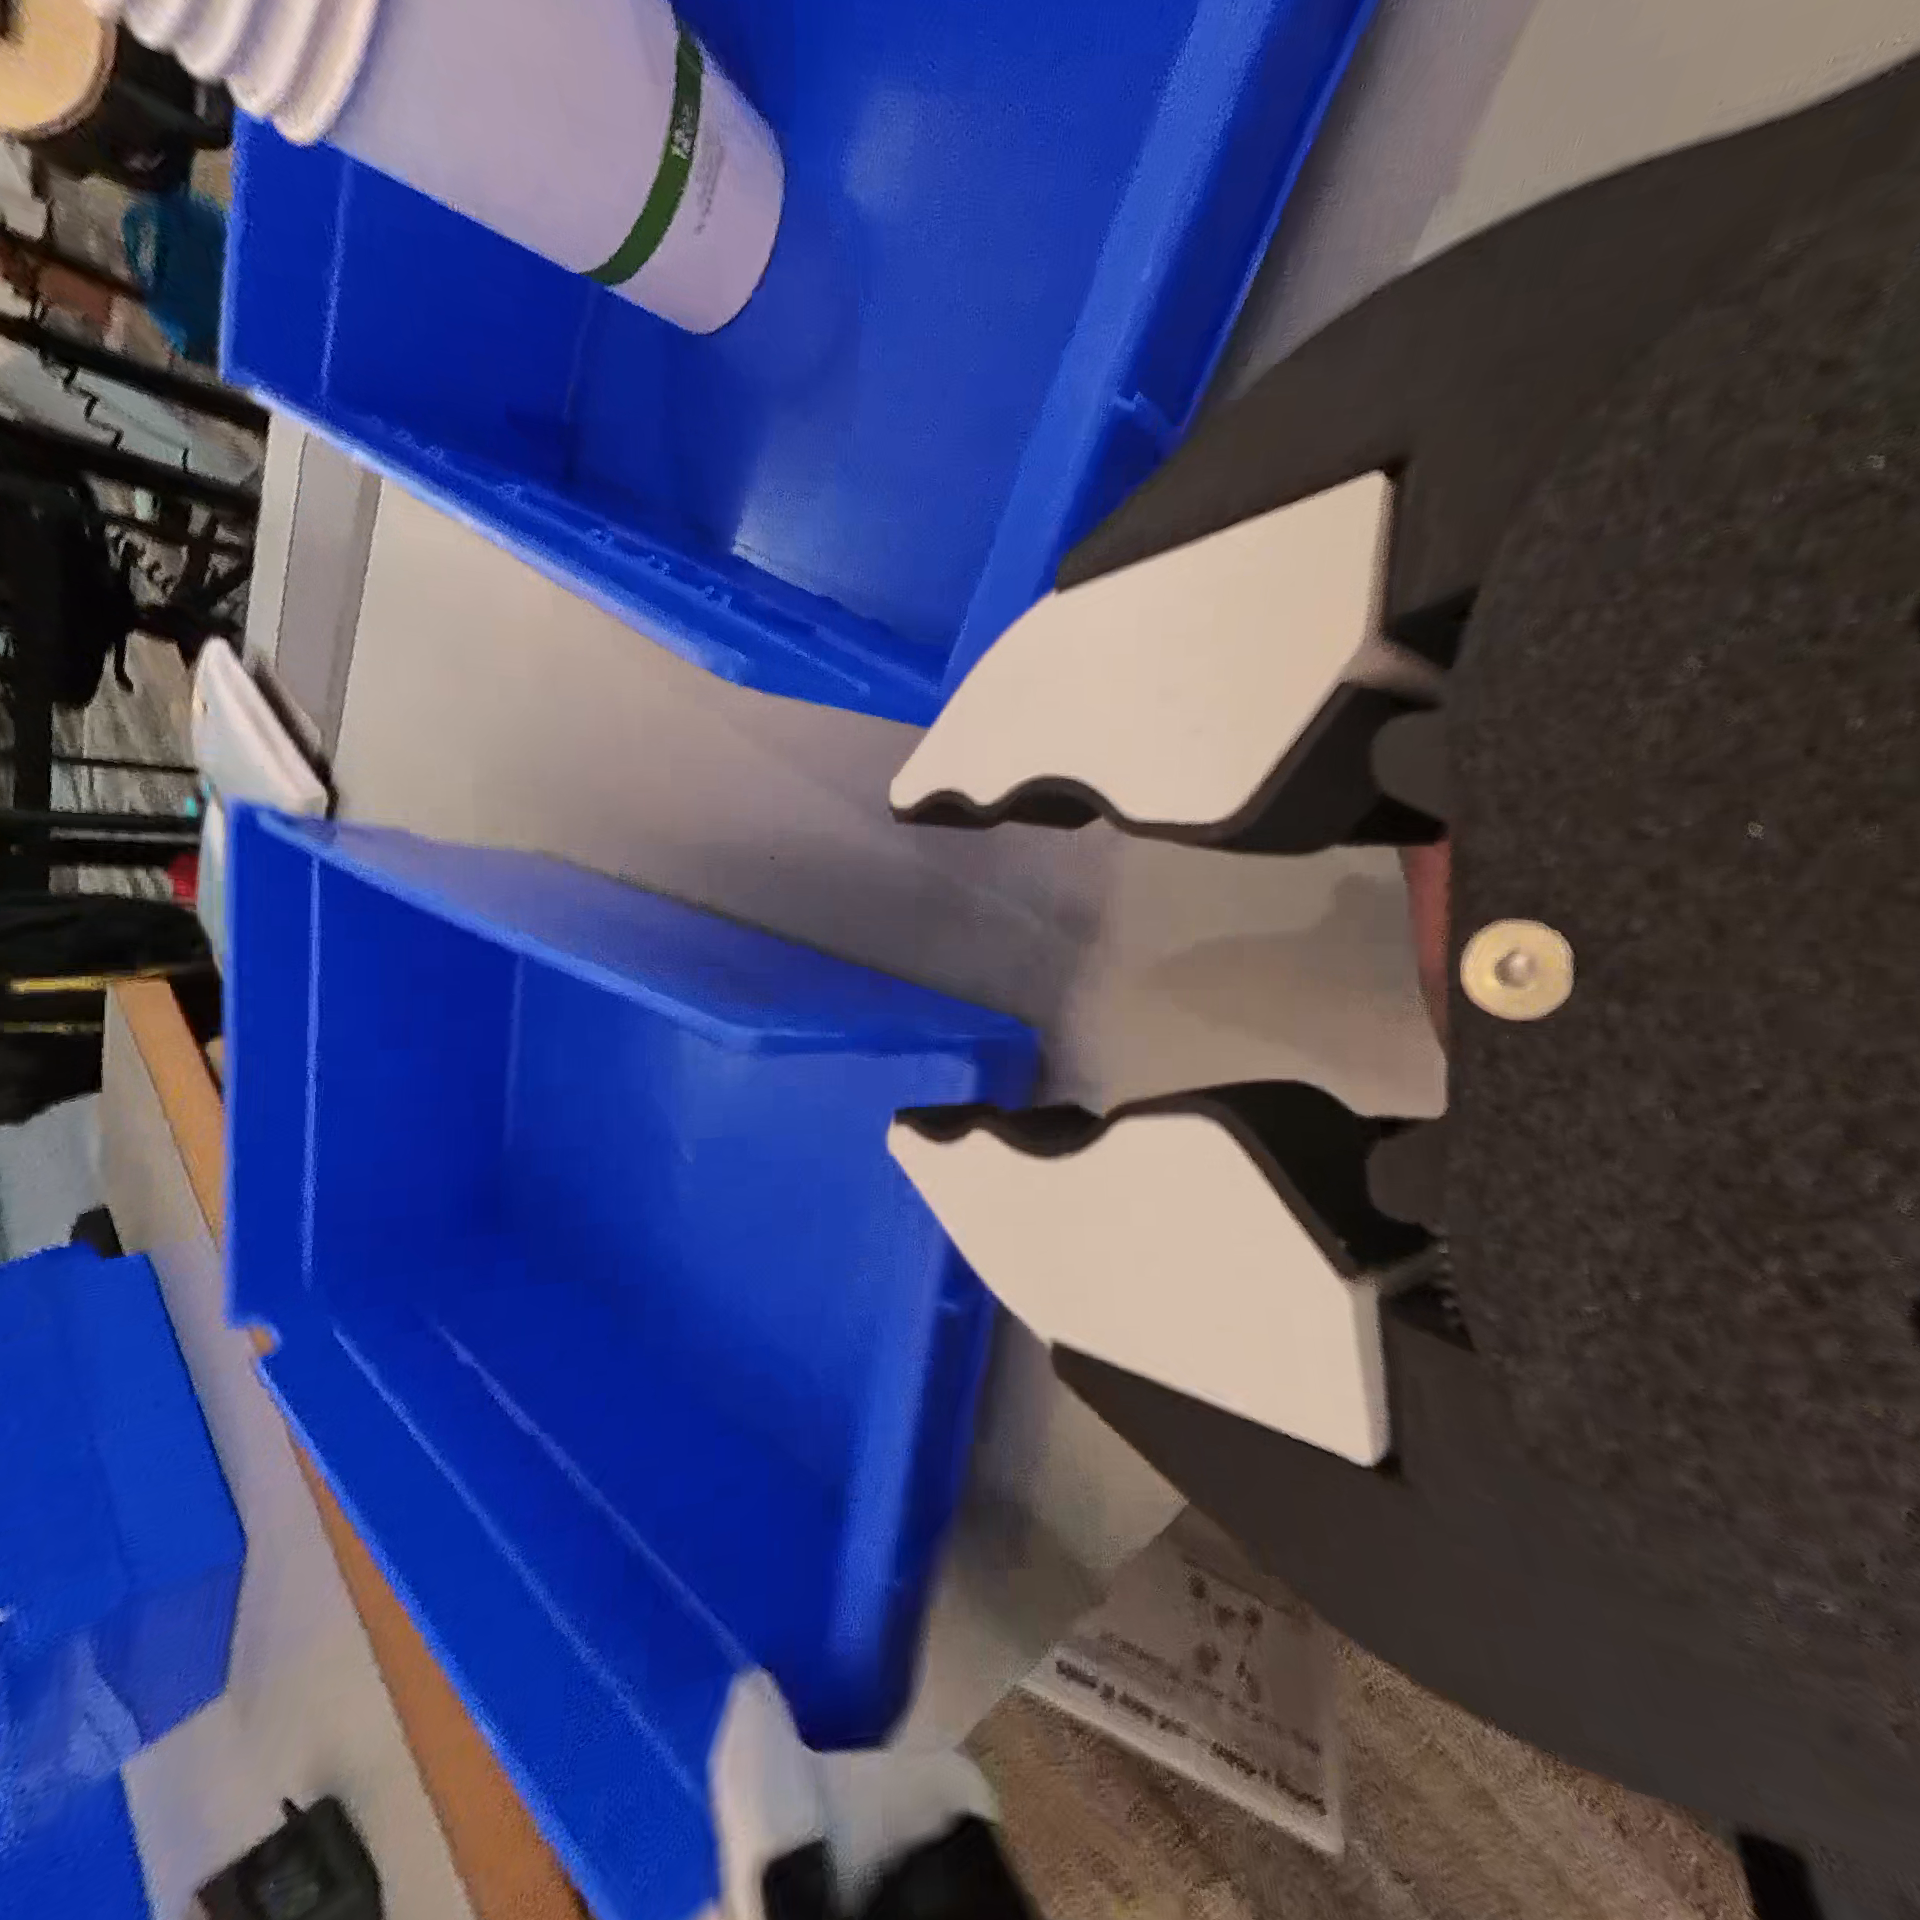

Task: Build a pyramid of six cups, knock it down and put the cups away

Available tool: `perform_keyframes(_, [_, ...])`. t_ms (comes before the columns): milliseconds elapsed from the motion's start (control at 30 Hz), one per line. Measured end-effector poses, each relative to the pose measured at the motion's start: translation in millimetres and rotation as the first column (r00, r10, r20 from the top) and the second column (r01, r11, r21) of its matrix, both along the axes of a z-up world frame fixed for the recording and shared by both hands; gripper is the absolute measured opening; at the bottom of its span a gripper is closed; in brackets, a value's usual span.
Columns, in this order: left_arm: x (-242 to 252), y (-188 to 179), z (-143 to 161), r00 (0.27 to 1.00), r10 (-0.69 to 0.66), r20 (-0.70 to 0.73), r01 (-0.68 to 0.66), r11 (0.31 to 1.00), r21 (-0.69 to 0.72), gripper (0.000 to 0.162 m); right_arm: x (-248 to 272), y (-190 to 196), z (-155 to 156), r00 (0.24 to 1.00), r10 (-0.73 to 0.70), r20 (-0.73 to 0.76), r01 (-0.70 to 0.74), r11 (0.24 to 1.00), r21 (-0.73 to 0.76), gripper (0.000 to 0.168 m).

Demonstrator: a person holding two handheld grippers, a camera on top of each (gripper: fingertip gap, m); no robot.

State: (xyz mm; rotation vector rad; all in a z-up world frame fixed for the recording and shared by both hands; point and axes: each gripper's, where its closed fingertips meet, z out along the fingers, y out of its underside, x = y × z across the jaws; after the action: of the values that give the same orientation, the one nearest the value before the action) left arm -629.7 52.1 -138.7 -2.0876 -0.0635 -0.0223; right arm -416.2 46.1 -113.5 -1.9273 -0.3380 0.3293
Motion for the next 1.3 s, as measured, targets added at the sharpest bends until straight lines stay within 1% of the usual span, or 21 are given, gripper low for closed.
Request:
perform_keyframes(100, [2.1,-31.6,0.1,0.999,0.019,-0.027,-0.019,1.000,0.015,0.003,-10.8,-4.0,-2.3,1.000,0.011,0.001,-0.011,1.000,-0.011,0.048])
perform_keyframes(167, [4.0,-43.7,0.0,0.999,0.022,-0.036,-0.021,1.000,0.008,0.003,-23.9,-10.6,-13.2,0.999,0.052,0.014,-0.051,0.997,-0.056,0.042])
perform_keyframes(200, [6.0,-47.5,0.0,0.999,0.017,-0.029,-0.016,1.000,0.004,0.004,-28.6,-13.3,-19.6,0.998,0.056,0.017,-0.054,0.995,-0.083,0.034])
perform_keyframes(233, [8.1,-50.4,0.0,1.000,0.009,-0.024,-0.009,1.000,0.002,0.004,-28.2,-12.5,-23.8,0.999,0.026,0.028,-0.023,0.996,-0.088,0.024])
perform_keyframes(267, [9.4,-52.9,0.1,1.000,0.002,-0.031,-0.002,1.000,0.000,0.004,-25.3,-9.2,-25.8,0.998,-0.011,0.060,0.015,0.997,-0.071,0.018])
perform_keyframes(300, [10.0,-55.4,0.1,0.999,-0.001,-0.041,0.001,1.000,-0.002,0.004,-20.8,-5.7,-26.2,0.994,-0.051,0.092,0.055,0.997,-0.051,0.008])
perform_keyframes(367, [10.2,-61.1,1.3,0.998,0.002,-0.066,-0.002,1.000,0.004,0.005,-21.5,-3.1,-23.5,0.996,-0.057,0.072,0.061,0.997,-0.051,0.004])
perform_keyframes(433, [8.7,-67.1,12.8,0.988,0.016,-0.156,-0.009,0.999,0.044,0.005,-23.5,-2.4,-11.0,0.997,-0.050,0.056,0.051,0.998,-0.033,0.002])
perform_keyframes(500, [9.1,-72.0,34.5,0.978,0.048,-0.201,-0.028,0.994,0.102,0.003,-22.6,-3.3,11.1,0.998,-0.053,0.037,0.053,0.999,0.000,0.002])
perform_keyframes(567, [13.4,-72.1,60.1,0.984,0.054,-0.171,-0.026,0.986,0.162,0.004,-18.5,-2.2,38.4,0.999,-0.052,0.001,0.052,0.997,0.050,0.002])
perform_keyframes(633, [21.8,-69.6,93.6,0.981,0.073,-0.179,-0.029,0.970,0.240,0.003,-6.6,-2.7,78.9,0.997,-0.074,-0.010,0.075,0.984,0.160,0.001])
perform_keyframes(700, [43.2,-62.3,136.7,0.981,0.058,-0.187,0.008,0.943,0.333,0.003,20.9,-4.5,130.0,0.993,-0.115,-0.031,0.119,0.953,0.278,0.002])
perform_keyframes(767, [80.8,-51.1,183.4,0.983,0.013,-0.182,0.066,0.904,0.422,0.003,64.9,-7.6,179.5,0.982,-0.180,-0.058,0.189,0.908,0.374,0.002])
perform_keyframes(833, [133.8,-36.0,225.0,0.984,-0.058,-0.170,0.135,0.861,0.490,0.003,123.3,-11.0,219.8,0.962,-0.263,-0.075,0.268,0.855,0.444,0.002])
perform_keyframes(900, [200.0,-18.3,254.9,0.975,-0.145,-0.168,0.213,0.823,0.527,0.003,192.3,-14.8,245.9,0.929,-0.361,-0.083,0.355,0.803,0.478,0.002])
perform_keyframes(967, [274.2,-0.8,268.0,0.959,-0.240,-0.151,0.284,0.802,0.526,0.003,265.2,-19.9,258.1,0.891,-0.448,-0.074,0.423,0.759,0.495,0.002])
perform_keyframes(1033, [349.7,12.2,264.7,0.937,-0.327,-0.125,0.344,0.793,0.502,0.002,337.0,-23.2,252.4,0.859,-0.509,-0.046,0.464,0.739,0.488,0.002])
perform_keyframes(1100, [420.8,18.9,247.6,0.918,-0.379,-0.116,0.386,0.789,0.479,0.003,405.8,-25.1,227.4,0.825,-0.564,-0.021,0.515,0.736,0.439,0.002])
perform_keyframes(1200, [513.9,20.6,200.1,0.886,-0.447,-0.128,0.458,0.791,0.407,0.002,493.6,-32.7,172.2,0.782,-0.622,-0.048,0.601,0.730,0.327,0.001])
perform_keyframes(1233, [538.9,21.1,181.8,0.877,-0.464,-0.126,0.474,0.793,0.382,0.003,516.6,-31.8,152.1,0.776,-0.628,-0.051,0.614,0.735,0.288,0.001])
perform_keyframes(1300, [577.1,22.9,144.3,0.871,-0.482,-0.093,0.483,0.808,0.337,0.003,553.1,-26.6,114.0,0.793,-0.608,-0.030,0.599,0.769,0.224,0.001])
